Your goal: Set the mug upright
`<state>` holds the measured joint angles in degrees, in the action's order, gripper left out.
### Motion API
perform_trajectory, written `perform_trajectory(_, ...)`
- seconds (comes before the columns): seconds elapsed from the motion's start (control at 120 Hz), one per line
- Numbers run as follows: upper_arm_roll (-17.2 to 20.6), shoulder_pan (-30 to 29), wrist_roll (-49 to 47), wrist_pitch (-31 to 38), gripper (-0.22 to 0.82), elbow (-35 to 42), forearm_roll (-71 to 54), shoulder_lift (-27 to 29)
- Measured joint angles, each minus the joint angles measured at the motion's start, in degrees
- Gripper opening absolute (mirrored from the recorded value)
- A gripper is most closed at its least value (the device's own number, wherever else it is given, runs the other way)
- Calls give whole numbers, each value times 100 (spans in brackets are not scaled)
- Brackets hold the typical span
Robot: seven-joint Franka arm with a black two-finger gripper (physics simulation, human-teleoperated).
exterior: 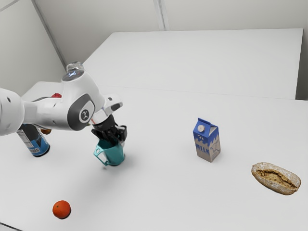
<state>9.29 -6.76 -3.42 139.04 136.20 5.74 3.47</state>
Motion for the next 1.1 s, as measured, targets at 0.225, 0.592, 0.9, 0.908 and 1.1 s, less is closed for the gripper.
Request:
perform_trajectory(0.225, 3, -18, -30, -27, 34, -70, 27, 161)
perform_trajectory(0.592, 3, -96, -57, -1146, 54, -1245, 72, 172)
perform_trajectory(0.9, 12, -97, -67, -2705, 57, -2741, -76, -173)
perform_trajectory(0.908, 10, -95, -67, -2739, 57, -2774, -83, -175)
perform_trajectory(1.1, 10, -70, -70, -3406, 58, -3528, -237, -330)
